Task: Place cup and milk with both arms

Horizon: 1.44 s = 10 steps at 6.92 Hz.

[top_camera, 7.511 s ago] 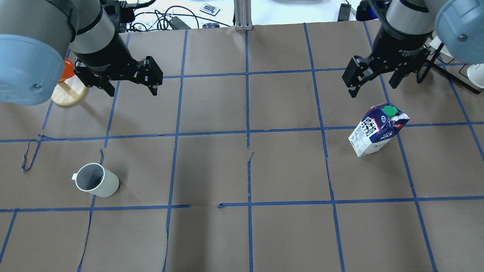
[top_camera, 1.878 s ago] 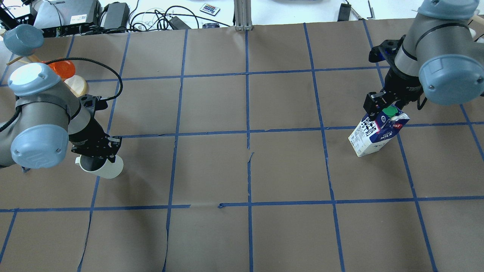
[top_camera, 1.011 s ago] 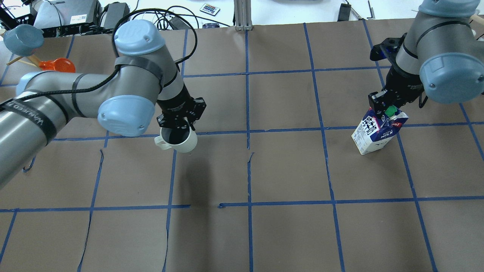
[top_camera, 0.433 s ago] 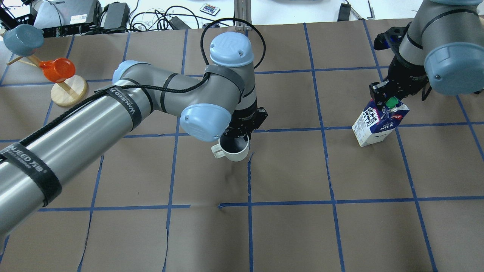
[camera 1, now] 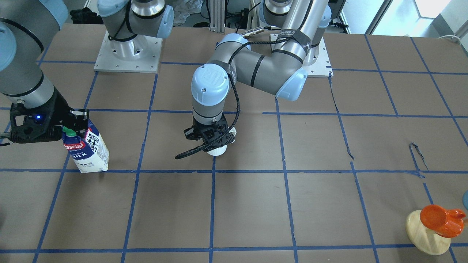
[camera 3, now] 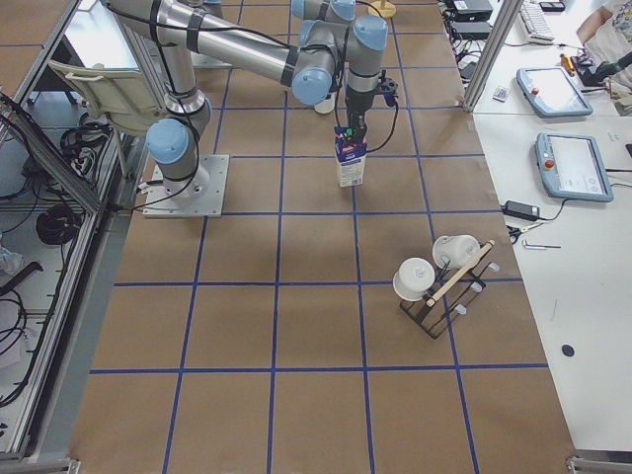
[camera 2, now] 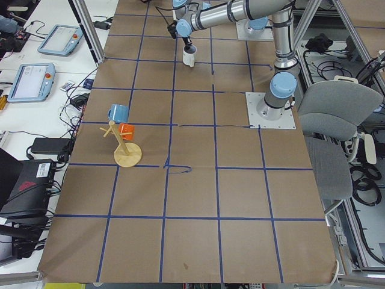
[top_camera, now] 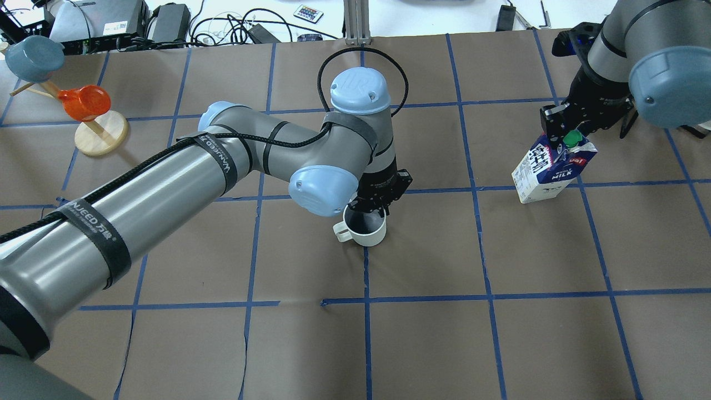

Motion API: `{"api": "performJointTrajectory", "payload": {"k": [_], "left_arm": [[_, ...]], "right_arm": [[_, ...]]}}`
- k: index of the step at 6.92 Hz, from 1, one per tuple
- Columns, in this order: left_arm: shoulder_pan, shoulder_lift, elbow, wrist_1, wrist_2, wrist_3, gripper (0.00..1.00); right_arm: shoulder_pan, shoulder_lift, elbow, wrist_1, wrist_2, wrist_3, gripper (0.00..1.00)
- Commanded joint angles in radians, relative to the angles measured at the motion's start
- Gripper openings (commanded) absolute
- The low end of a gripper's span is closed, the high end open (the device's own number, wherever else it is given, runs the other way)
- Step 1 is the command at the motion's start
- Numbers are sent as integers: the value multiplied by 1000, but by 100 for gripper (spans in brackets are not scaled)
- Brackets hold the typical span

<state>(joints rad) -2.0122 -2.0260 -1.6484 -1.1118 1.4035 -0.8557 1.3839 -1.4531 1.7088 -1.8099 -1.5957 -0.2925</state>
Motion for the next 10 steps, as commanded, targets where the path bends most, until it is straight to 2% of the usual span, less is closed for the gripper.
{"api": "performJointTrajectory", "payload": {"k": [1, 3, 4, 5, 6, 7, 9, 10], "left_arm": [[-2, -13, 1, 12, -17, 0, 99], [13, 24, 30, -11, 25, 10, 100], [59, 51, 82, -90, 28, 33, 100], [114, 85, 152, -227, 38, 112, 100], [163, 137, 201, -328, 92, 221, 100], [220, 197, 208, -380, 109, 371, 95], [332, 306, 194, -428, 156, 554, 94], [345, 352, 127, -437, 155, 625, 94]], "right_arm": [[71, 3, -21, 9, 19, 115, 19], [137, 29, -53, 9, 19, 231, 19], [167, 40, -61, 9, 22, 274, 19], [197, 45, -61, 6, 55, 335, 19], [222, 54, -61, 6, 75, 364, 19], [256, 65, -61, -3, 76, 389, 19], [306, 86, -61, -8, 76, 457, 18], [320, 86, -61, -6, 86, 458, 18]]}}
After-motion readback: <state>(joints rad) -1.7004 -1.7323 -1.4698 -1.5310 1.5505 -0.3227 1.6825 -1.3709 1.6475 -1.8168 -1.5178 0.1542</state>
